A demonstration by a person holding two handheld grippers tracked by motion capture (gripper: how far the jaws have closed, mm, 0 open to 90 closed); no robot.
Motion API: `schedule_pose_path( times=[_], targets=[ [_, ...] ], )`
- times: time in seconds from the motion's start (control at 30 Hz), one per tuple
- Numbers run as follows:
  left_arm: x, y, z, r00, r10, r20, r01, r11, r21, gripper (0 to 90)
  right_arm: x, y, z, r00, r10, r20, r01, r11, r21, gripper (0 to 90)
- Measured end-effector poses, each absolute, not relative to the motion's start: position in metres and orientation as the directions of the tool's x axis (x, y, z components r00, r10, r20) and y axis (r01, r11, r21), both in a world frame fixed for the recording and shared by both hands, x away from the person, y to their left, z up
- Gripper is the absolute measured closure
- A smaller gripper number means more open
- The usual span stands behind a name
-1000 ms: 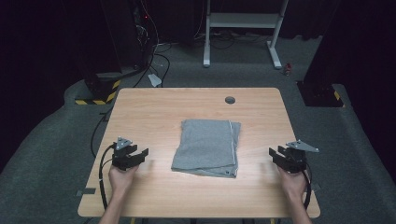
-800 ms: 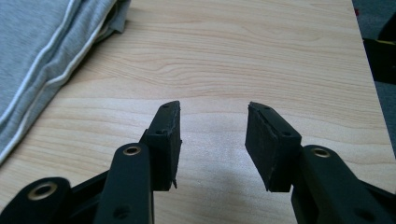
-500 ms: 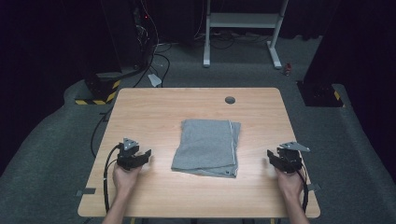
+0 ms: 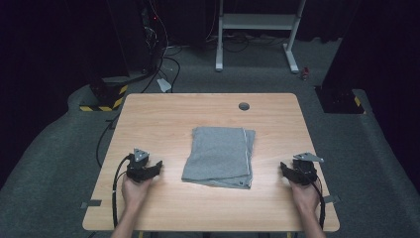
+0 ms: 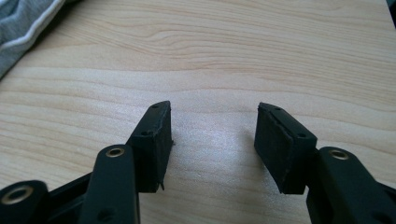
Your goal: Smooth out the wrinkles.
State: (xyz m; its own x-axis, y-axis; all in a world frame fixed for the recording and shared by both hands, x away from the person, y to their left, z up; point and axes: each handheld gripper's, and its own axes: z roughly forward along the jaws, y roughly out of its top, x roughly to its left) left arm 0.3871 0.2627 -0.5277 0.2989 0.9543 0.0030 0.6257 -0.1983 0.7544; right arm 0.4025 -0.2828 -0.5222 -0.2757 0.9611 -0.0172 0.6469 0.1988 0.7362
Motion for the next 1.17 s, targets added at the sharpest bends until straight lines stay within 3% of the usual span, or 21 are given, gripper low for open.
schedule_pose_path(
  times=[0.4, 1.17],
  targets=[
    [0.3866, 0.2608, -0.5281, 0.297, 0.955, 0.0, 0.63, -0.196, 0.752, 31.2, 0.4025, -0.2833, -0.5224, -0.276, 0.961, -0.016, 0.651, 0.199, 0.733, 39.4],
    [0.3867, 0.2609, -0.5279, 0.299, 0.954, 0.001, 0.63, -0.199, 0.751, 30.8, 0.4026, -0.2833, -0.5223, -0.274, 0.961, -0.014, 0.653, 0.197, 0.732, 38.7]
  ],
)
